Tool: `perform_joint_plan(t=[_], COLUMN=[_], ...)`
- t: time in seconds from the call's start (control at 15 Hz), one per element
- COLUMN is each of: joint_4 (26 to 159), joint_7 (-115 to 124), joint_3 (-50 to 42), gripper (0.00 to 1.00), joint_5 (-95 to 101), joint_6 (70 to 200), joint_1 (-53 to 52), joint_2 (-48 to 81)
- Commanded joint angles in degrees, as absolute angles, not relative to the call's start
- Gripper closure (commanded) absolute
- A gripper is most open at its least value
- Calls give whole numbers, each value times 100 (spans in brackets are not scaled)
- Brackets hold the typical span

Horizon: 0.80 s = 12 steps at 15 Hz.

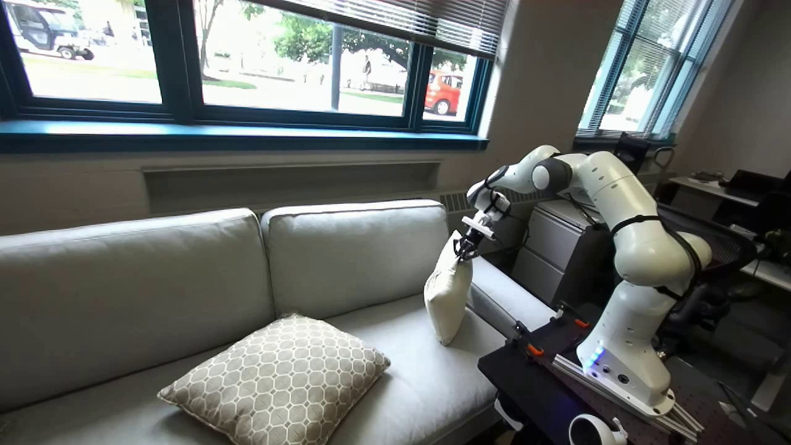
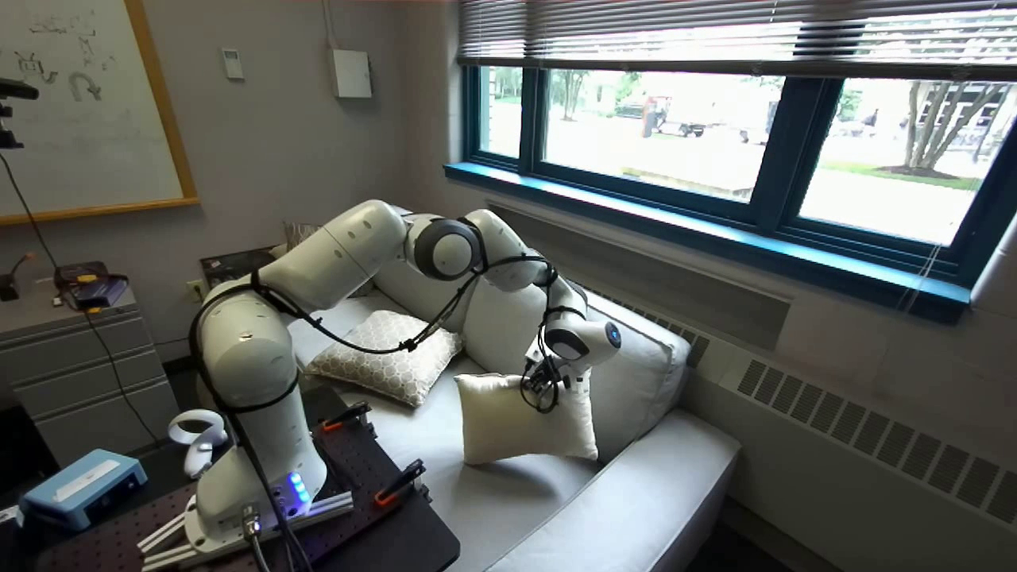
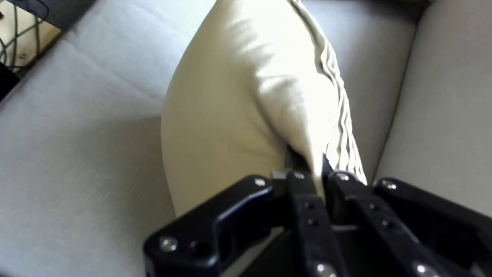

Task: Place the small pillow against the right armrest of the sofa, place the pillow in the middle of the sofa in front of the small pillow on the right

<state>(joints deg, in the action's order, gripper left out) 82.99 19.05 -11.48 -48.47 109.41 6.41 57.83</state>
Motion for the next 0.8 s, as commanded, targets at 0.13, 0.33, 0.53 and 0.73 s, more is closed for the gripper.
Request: perform_joint_plan(t=[0.13, 0.33, 0.53, 0.73], joint_4=[8024, 7698, 7138, 6589], joint_7=[1663, 1553, 1585, 1847], joint_3=[-615, -594, -648, -750], gripper=[98, 98, 98, 98], joint_5=[-4095, -3640, -3141, -2923], joint_6=[9281, 8208, 7043, 6708], joint_1=[1068, 1277, 1512, 1623], joint_2=[5709, 5928, 6311, 6648])
